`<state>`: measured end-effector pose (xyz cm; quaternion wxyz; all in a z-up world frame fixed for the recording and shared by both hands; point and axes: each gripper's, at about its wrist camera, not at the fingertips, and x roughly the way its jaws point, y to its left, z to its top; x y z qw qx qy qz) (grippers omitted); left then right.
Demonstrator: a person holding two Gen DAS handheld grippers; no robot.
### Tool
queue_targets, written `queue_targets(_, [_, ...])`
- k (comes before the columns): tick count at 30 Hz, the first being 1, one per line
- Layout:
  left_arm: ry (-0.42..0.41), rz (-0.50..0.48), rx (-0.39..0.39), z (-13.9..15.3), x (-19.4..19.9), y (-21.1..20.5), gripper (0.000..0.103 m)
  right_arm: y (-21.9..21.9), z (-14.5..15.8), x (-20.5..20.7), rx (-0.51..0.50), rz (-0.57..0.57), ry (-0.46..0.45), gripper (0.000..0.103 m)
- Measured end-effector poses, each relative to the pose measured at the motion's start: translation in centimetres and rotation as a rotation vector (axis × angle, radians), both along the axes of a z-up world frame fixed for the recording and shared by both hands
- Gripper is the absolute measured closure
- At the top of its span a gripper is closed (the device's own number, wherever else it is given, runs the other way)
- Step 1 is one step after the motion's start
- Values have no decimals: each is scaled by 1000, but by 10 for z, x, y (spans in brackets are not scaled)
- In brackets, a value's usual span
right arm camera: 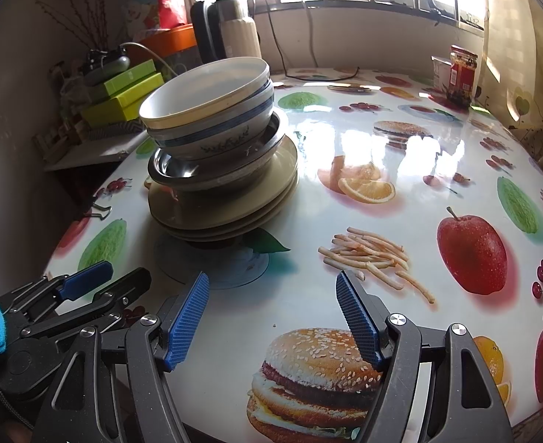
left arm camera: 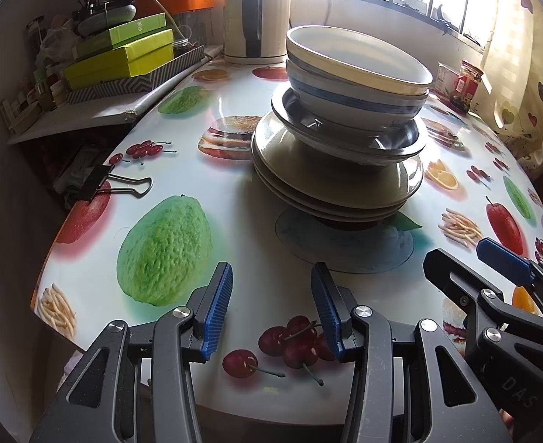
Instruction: Organize plates and bowls
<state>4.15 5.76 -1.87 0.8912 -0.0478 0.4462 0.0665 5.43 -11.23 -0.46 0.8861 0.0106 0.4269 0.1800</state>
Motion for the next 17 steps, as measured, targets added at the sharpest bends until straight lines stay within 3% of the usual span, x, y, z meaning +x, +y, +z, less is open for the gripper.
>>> queue_targets(17, [-17, 0, 21, 5, 1, -3, 57, -1, 4, 0, 3, -6, -5, 31])
